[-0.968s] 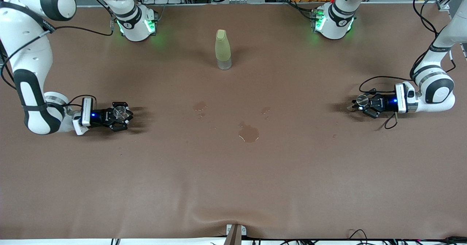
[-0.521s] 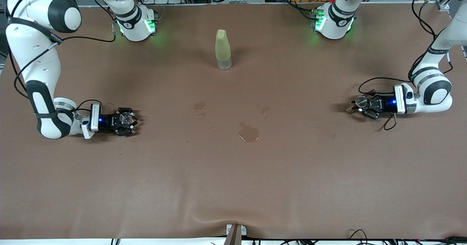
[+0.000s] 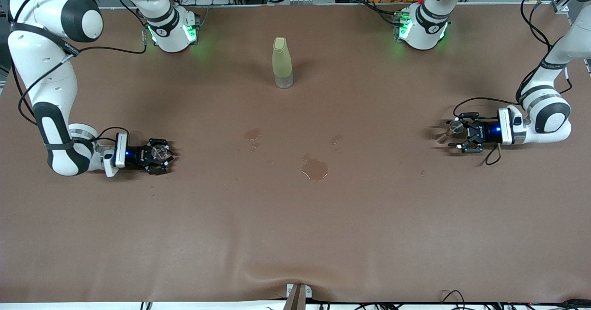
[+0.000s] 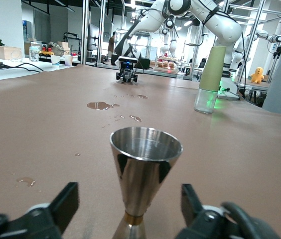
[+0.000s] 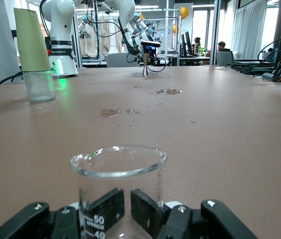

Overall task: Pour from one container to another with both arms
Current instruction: 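Set down the beaker with the right gripper while the left gripper sets down the jigger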

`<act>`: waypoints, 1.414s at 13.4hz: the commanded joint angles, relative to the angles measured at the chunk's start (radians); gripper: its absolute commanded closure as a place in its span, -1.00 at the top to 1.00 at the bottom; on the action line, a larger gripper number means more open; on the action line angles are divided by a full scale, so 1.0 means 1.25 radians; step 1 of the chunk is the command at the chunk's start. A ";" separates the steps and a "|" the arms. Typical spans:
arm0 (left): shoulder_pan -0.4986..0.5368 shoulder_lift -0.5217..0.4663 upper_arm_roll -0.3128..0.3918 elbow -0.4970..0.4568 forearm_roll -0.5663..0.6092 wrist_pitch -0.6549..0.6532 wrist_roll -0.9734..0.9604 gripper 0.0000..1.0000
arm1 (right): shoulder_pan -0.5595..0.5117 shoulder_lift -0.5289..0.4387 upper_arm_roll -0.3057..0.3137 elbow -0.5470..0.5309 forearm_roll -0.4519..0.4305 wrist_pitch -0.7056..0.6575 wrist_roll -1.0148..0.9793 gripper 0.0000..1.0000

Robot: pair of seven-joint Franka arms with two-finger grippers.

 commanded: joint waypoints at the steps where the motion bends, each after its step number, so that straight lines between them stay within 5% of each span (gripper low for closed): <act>1: 0.006 0.002 0.002 0.035 0.056 -0.015 0.001 1.00 | -0.016 0.014 0.010 0.013 -0.019 -0.002 -0.074 -0.79; 5: 0.009 -0.032 0.001 0.116 0.144 -0.020 -0.051 1.00 | -0.017 0.014 0.010 0.013 -0.019 0.011 -0.074 -0.53; 11: 0.005 -0.076 -0.009 0.321 0.239 -0.127 -0.283 1.00 | -0.019 0.014 0.010 0.012 -0.017 0.013 -0.067 0.48; 15: -0.027 -0.173 -0.017 0.347 0.265 -0.128 -0.494 1.00 | -0.024 0.014 0.009 0.012 -0.016 0.013 -0.078 0.94; 19: -0.084 -0.233 -0.017 0.362 0.298 -0.125 -0.754 1.00 | -0.027 0.008 -0.007 0.013 -0.019 0.011 -0.083 1.00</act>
